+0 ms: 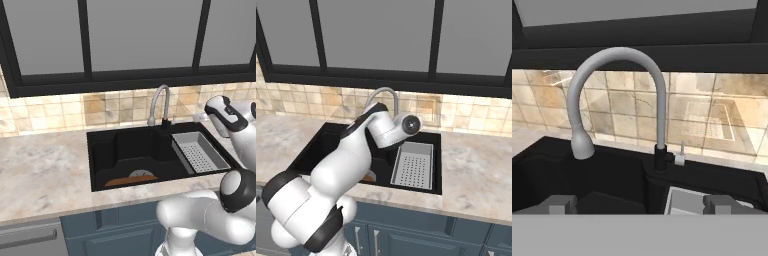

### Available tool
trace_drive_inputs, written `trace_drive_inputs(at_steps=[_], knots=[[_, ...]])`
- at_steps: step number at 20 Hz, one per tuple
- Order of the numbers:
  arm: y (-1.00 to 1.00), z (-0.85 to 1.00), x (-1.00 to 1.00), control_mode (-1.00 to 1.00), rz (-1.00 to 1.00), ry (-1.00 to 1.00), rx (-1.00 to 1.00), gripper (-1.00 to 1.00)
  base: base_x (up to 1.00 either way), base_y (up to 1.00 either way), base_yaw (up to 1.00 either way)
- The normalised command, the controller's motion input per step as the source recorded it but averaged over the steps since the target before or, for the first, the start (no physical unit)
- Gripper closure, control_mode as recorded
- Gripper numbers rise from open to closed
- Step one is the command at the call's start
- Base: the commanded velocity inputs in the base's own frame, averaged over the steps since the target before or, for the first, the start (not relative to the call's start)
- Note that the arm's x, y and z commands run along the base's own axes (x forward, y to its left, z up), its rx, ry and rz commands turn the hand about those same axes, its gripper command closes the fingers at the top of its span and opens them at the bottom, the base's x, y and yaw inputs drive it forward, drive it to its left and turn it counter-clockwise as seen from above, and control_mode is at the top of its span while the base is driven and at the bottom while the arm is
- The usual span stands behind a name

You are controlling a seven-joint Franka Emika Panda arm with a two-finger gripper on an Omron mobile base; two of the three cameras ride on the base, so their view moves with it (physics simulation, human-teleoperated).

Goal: Turn on the sink faucet with hot water and rinse the cutting board for ten seconds, then turn off the faucet. Push the cutting board to reach the water if necessary.

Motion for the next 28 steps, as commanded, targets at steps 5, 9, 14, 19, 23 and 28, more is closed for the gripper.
trace_drive_inputs(at_steps=[5, 9, 14, 19, 23, 28], knots=[[0.0, -0.13, 0.08, -1.0, 0.08, 0.0, 0.0, -1.0, 0.0, 0.0, 0.0], [0.0, -0.13, 0.09, -1.0, 0.07, 0.0, 0.0, -1.0, 0.0, 0.0, 0.0], [0.0, -0.1, 0.1, -1.0, 0.04, 0.0, 0.0, -1.0, 0.0, 0.0, 0.0], [0.0, -0.11, 0.1, -1.0, 0.03, 0.0, 0.0, -1.0, 0.0, 0.0, 0.0], [0.01, -0.15, 0.04, -1.0, 0.03, 0.0, 0.0, -1.0, 0.0, 0.0, 0.0], [0.0, -0.12, 0.05, -1.0, 0.04, 0.0, 0.0, -1.0, 0.0, 0.0, 0.0]])
